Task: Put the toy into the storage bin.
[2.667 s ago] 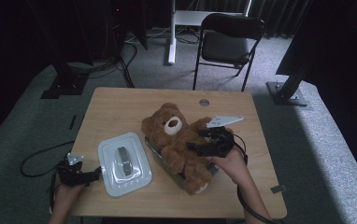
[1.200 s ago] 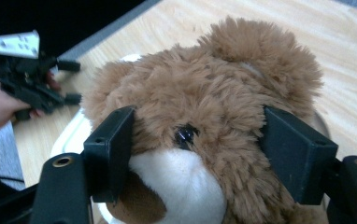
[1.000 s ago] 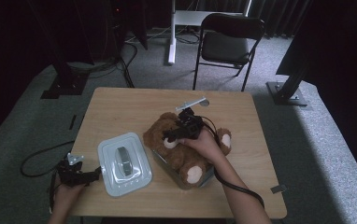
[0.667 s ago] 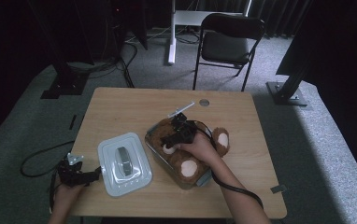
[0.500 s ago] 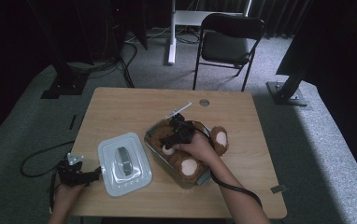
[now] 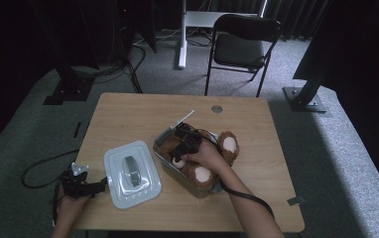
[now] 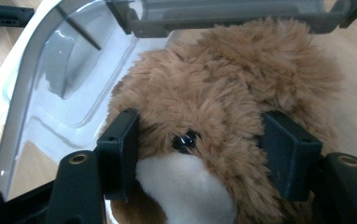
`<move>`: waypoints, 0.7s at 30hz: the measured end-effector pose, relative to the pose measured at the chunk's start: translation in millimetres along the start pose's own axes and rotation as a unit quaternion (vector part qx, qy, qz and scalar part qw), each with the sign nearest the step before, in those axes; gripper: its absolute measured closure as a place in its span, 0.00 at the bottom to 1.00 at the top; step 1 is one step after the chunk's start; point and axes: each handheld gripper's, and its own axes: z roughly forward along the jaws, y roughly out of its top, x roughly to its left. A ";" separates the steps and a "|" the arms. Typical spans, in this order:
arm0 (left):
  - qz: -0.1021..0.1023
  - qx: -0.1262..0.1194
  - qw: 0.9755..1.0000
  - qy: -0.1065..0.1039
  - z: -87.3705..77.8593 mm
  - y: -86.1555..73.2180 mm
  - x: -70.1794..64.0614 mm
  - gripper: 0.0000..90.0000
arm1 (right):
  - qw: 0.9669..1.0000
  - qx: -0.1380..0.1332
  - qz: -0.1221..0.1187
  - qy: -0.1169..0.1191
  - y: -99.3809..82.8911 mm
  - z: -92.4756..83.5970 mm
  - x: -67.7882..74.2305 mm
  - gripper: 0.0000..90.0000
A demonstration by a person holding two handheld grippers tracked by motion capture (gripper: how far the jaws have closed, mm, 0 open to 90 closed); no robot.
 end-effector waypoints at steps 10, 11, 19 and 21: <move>0.000 0.000 1.000 0.000 0.0 0.0 0.0 0.01 | 1.000 -0.014 -0.003 -0.005 -0.8 -4.1 0.8 0.36; 0.000 0.000 1.000 0.000 0.0 0.1 0.1 0.01 | 1.000 -0.015 -0.002 -0.006 -0.8 -5.6 1.1 0.36; 0.000 0.000 1.000 0.000 0.0 0.1 0.0 0.01 | 0.998 -0.066 0.003 0.018 -1.5 -38.5 -0.8 0.37; 0.001 0.001 1.000 0.000 -0.1 0.1 0.1 0.01 | 0.997 -0.080 -0.001 0.012 -3.1 -48.2 2.2 0.37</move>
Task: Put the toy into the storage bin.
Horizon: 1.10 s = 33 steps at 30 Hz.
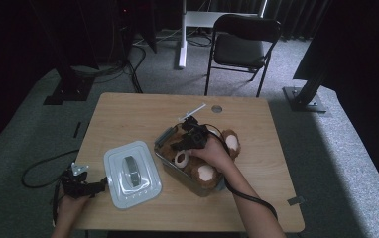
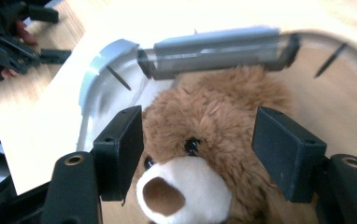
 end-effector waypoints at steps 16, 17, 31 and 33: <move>0.000 0.000 1.000 0.000 0.1 0.0 0.0 0.01 | 0.996 -0.090 0.001 0.007 -30.5 -68.6 5.4 0.38; 0.000 0.000 1.000 0.000 0.1 0.0 0.0 0.01 | 0.995 -0.099 0.000 0.006 -37.5 -76.7 6.2 0.39; -0.001 0.000 1.000 0.000 0.1 0.0 -0.1 0.01 | 0.990 -0.140 0.015 0.005 -96.6 -111.0 9.1 0.46; 0.000 0.000 1.000 0.000 0.1 0.0 -0.1 0.01 | 0.990 -0.143 0.017 0.005 -105.2 -112.9 8.9 0.48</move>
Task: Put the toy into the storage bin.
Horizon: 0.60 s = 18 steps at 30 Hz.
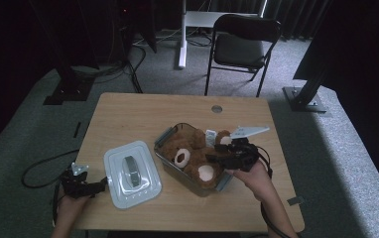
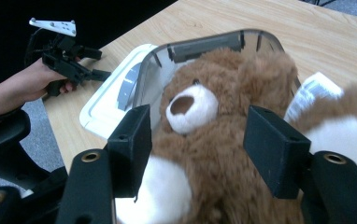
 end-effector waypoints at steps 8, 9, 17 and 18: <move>0.000 0.000 1.000 0.000 0.0 0.0 0.0 0.01 | 1.000 0.003 0.008 0.005 -22.5 -8.2 0.1 0.56; 0.000 0.000 1.000 0.000 0.0 0.0 0.0 0.01 | 1.000 0.003 0.010 0.007 -24.9 -8.8 0.1 0.56; 0.000 0.000 1.000 0.000 0.0 0.0 0.0 0.01 | 1.000 0.013 -0.003 0.020 -39.8 -10.2 6.2 0.71; 0.000 0.000 1.000 0.000 0.0 0.0 0.0 0.01 | 1.000 0.021 -0.008 0.023 -42.0 -8.1 8.9 0.73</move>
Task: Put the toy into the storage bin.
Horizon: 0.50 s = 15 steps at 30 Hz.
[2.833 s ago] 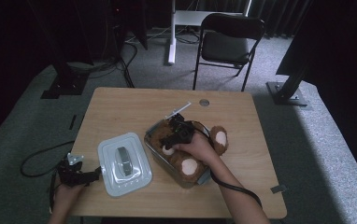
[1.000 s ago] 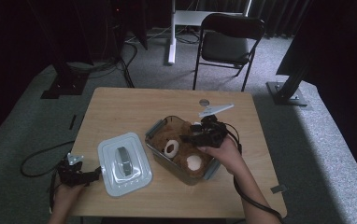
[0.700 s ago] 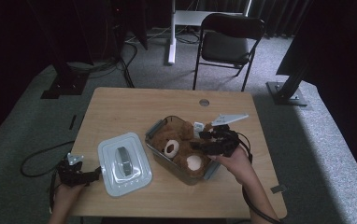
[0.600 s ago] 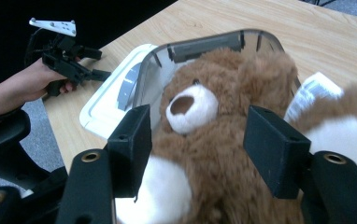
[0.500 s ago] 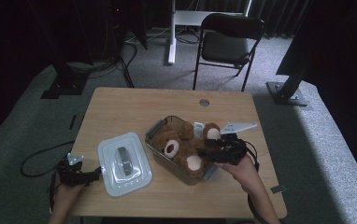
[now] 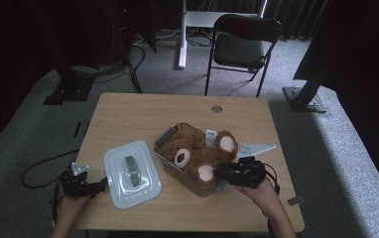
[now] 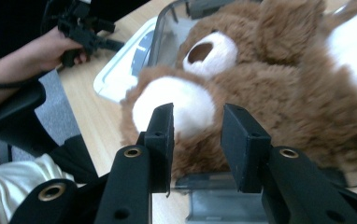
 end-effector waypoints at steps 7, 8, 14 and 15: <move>0.000 0.000 1.000 0.000 0.0 0.0 0.0 0.01 | 0.999 0.027 -0.016 0.011 1.0 18.1 5.1 0.76; 0.000 0.000 1.000 0.000 0.0 0.0 0.0 0.01 | 0.999 0.029 -0.017 0.011 2.3 20.5 4.0 0.76; 0.000 0.000 1.000 0.000 0.0 0.0 0.0 0.01 | 0.998 0.052 -0.016 0.016 12.0 36.7 -1.7 0.77; 0.000 0.000 1.000 0.000 0.0 0.0 0.0 0.01 | 0.998 0.056 -0.018 0.016 13.5 39.2 -2.5 0.77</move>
